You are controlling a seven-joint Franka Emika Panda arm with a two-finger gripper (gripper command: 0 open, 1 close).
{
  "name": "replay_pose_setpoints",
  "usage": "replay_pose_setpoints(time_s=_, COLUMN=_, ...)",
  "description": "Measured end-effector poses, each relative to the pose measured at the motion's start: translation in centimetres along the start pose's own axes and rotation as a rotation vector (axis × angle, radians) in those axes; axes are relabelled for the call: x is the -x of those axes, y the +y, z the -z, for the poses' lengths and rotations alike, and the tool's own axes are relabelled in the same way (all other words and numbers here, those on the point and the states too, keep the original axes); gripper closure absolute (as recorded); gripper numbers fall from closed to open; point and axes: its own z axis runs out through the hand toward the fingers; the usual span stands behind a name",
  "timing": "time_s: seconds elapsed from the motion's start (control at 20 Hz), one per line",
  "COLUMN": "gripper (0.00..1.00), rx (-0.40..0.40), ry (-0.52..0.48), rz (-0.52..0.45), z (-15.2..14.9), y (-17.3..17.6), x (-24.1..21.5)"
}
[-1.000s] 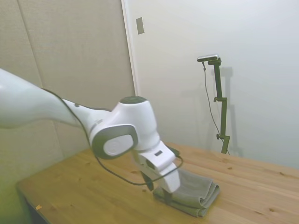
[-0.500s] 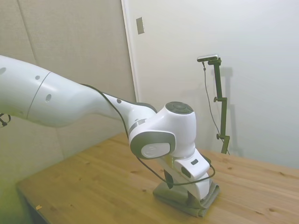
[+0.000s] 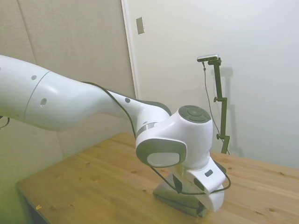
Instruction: Unfold the towel
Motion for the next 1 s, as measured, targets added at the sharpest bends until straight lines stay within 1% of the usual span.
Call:
replay_pose_setpoints(time_s=0.1, gripper=0.0, rx=-0.031, ry=0.001, rz=0.012, z=-0.1, y=0.0, x=-0.8)
replay_pose_setpoints(time_s=0.2, gripper=0.0, rx=-0.066, ry=-0.023, rz=0.036, z=-0.6, y=-0.2, x=-1.0)
replay_pose_setpoints(time_s=0.25, gripper=1.0, rx=-0.074, ry=-0.034, rz=0.048, z=-1.1, y=-0.3, x=-1.0)
replay_pose_setpoints(time_s=0.5, gripper=1.0, rx=-0.082, ry=-0.06, rz=0.082, z=-2.5, y=-1.1, x=-0.4)
replay_pose_setpoints(time_s=1.0, gripper=1.0, rx=-0.099, ry=-0.061, rz=0.084, z=-2.5, y=-1.2, x=-0.4)
